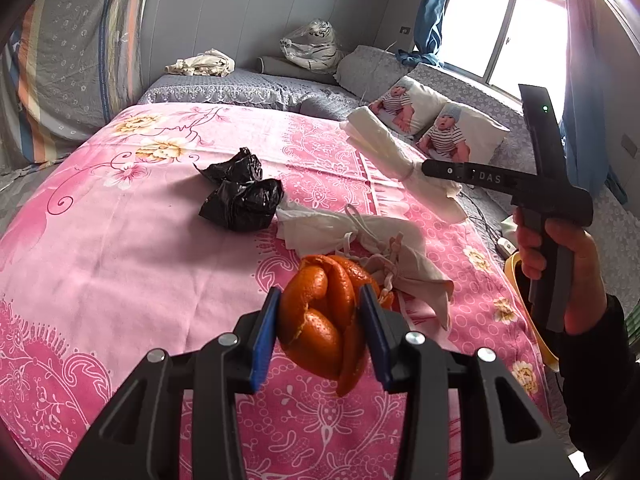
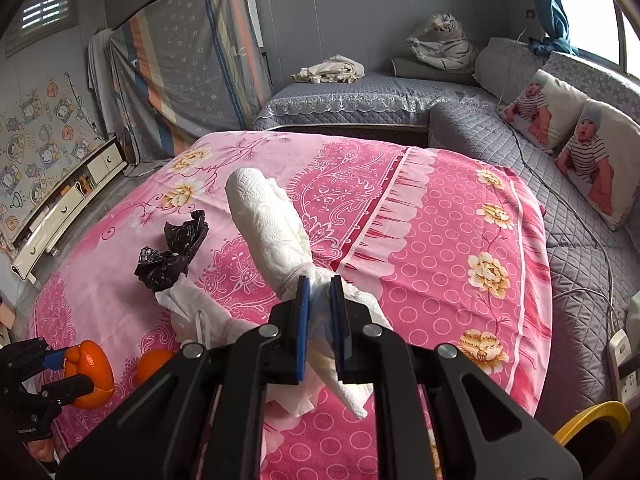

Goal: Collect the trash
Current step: 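Lift the orange peel and white tissue off the bed with both tools, then carry the orange peel and white tissue over the bin with both tools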

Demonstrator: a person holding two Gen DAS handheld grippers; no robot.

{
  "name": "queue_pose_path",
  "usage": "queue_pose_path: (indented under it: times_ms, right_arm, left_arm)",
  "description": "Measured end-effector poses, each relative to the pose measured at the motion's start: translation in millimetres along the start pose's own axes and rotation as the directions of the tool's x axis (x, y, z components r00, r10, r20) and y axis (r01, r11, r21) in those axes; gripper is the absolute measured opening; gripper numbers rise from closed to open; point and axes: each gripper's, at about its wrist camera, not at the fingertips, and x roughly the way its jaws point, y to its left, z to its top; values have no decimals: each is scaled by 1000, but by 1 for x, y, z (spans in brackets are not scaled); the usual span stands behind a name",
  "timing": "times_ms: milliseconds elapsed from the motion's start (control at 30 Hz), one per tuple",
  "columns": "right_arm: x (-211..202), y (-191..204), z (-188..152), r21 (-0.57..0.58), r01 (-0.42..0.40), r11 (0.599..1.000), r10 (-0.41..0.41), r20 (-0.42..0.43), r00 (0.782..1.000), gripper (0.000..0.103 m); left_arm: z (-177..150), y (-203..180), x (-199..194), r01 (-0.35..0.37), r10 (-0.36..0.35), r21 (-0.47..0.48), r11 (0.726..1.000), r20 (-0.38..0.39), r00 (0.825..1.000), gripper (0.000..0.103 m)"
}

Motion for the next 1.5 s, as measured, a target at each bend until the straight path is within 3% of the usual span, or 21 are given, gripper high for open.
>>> queue_pose_path:
  times_ms: [333,767,1100,1500]
  right_arm:
    - [-54,-22,2,50,33,998,-36,57,998,9]
    - [-129,-85,-16,133,125,983,-142,126,982,9]
    - [-183,-149,-52,248,215,945,-257,154,954,9]
    - [-229,-216,-110,386,323,864,-396,126,909,10]
  left_arm:
    - [15,-44,-18,18,-21,65,998,49,999,38]
    - [30,-145,-19,143,-159,222,965,59,985,38]
    - [36,-224,-10,228,-252,343,911,27,967,38]
    - [22,-317,12,341,-364,467,816,-45,931,38]
